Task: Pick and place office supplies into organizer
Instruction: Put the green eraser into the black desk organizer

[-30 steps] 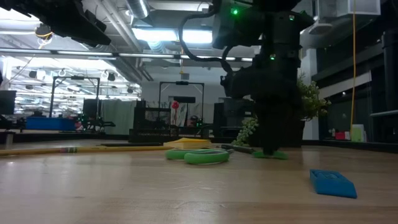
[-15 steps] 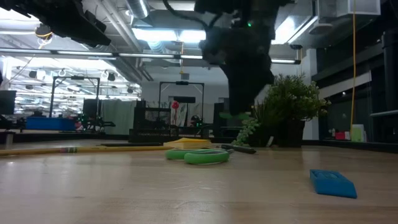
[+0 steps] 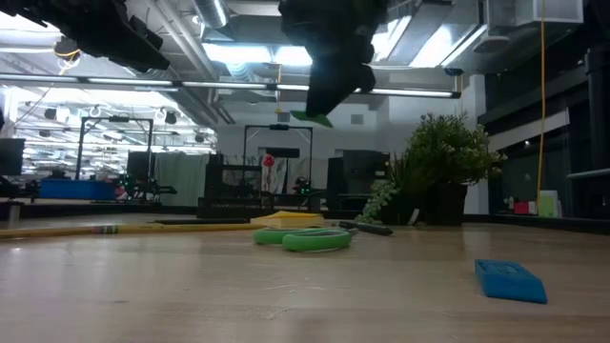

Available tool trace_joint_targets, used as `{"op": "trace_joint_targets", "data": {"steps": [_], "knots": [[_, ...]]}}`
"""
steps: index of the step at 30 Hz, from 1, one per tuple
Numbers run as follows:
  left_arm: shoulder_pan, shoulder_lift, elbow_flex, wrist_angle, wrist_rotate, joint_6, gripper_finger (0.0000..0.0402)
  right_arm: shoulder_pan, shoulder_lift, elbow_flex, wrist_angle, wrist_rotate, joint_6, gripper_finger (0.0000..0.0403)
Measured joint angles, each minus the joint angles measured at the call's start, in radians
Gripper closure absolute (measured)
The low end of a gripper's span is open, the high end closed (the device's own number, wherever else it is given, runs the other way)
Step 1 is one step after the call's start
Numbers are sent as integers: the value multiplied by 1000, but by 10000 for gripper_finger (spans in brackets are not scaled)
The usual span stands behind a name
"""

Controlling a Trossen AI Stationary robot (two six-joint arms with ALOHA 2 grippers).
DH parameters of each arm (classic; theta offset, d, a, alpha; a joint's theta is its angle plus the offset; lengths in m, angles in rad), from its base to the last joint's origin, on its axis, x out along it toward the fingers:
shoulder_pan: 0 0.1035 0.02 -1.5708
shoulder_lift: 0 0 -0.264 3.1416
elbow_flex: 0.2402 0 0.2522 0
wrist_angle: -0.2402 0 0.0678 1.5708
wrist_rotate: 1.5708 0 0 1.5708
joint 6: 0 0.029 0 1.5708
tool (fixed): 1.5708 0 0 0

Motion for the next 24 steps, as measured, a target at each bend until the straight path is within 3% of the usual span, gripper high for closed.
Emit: {"op": "trace_joint_targets", "data": {"steps": [9,16,24], "knots": [[0,0,0,0,0,0,398,-66,0,6,44,-9,-89,322],[0,0,0,0,0,2,399,-120,0,6,120,-107,-170,322],[0,0,0,1,0,3,399,-178,0,6,175,-125,-261,322]]}}
